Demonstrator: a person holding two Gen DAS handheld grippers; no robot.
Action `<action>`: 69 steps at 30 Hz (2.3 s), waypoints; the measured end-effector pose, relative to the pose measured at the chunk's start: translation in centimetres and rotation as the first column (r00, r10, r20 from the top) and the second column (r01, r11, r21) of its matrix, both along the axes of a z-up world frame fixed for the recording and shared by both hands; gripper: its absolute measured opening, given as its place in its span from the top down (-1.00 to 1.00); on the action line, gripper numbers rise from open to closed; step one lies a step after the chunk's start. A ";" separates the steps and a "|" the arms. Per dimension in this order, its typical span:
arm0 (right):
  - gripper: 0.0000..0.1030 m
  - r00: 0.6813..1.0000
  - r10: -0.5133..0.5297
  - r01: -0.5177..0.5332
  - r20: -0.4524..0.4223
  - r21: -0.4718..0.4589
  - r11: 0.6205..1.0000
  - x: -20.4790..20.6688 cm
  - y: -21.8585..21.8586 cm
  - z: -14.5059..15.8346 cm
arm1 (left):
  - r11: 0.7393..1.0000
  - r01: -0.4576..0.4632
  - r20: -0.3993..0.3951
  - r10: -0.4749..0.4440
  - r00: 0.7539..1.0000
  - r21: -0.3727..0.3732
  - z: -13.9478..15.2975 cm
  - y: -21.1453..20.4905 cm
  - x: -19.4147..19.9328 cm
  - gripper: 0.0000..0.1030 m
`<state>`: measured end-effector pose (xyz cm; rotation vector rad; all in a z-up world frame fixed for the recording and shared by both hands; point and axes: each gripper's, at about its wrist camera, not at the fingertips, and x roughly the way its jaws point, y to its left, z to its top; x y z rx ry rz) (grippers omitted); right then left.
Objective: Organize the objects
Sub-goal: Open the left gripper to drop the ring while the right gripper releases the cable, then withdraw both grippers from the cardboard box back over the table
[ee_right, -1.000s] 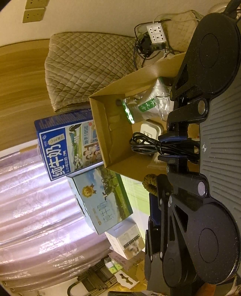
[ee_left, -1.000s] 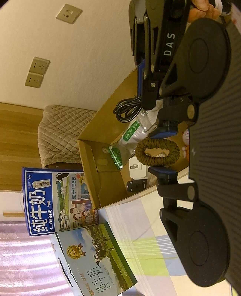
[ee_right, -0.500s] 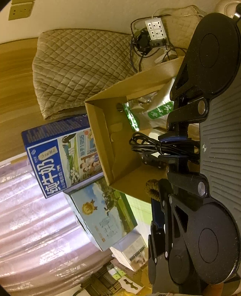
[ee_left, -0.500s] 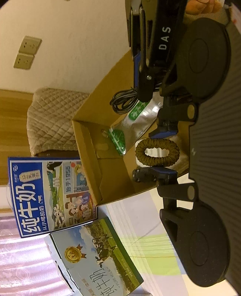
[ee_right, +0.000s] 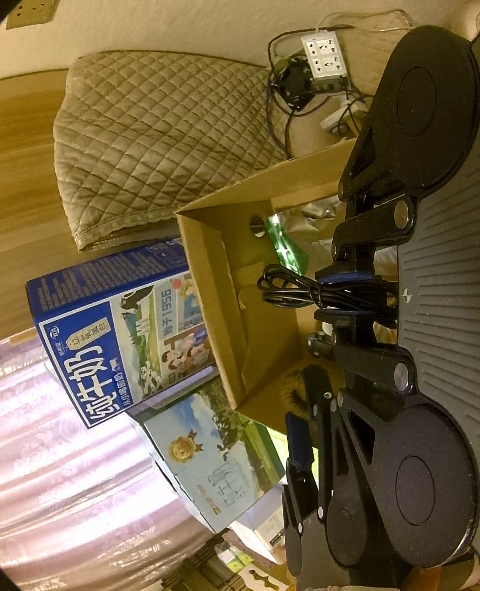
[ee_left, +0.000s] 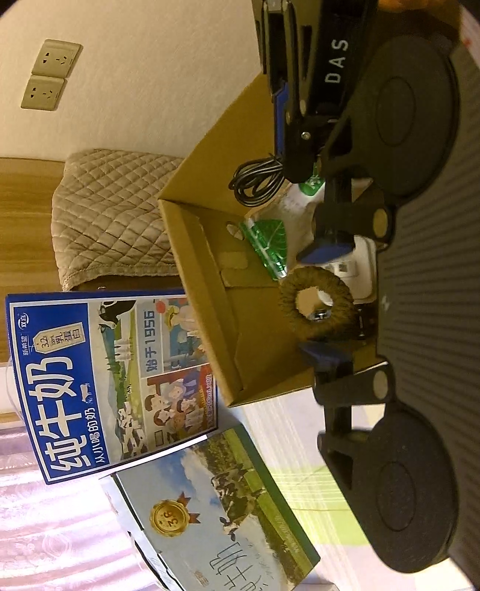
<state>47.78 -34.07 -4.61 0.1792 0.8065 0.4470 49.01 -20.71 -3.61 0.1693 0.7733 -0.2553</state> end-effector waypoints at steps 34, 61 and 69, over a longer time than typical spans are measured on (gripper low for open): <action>-0.37 0.994 -0.075 0.067 0.084 0.099 0.993 -4.1 -4.7 3.2 | 0.996 0.008 0.066 -0.003 0.998 -0.086 3.3 1.2 -4.9 -0.98; -0.60 0.991 -0.046 0.044 0.123 0.023 0.999 -19.1 -1.4 5.4 | 0.988 -0.137 0.184 0.148 0.972 -0.071 8.6 9.1 -22.5 -0.98; -0.60 0.997 -0.032 0.030 0.064 0.027 0.999 -23.8 1.4 5.2 | 0.979 -0.195 0.086 0.199 0.976 -0.056 7.2 12.2 -27.8 -0.98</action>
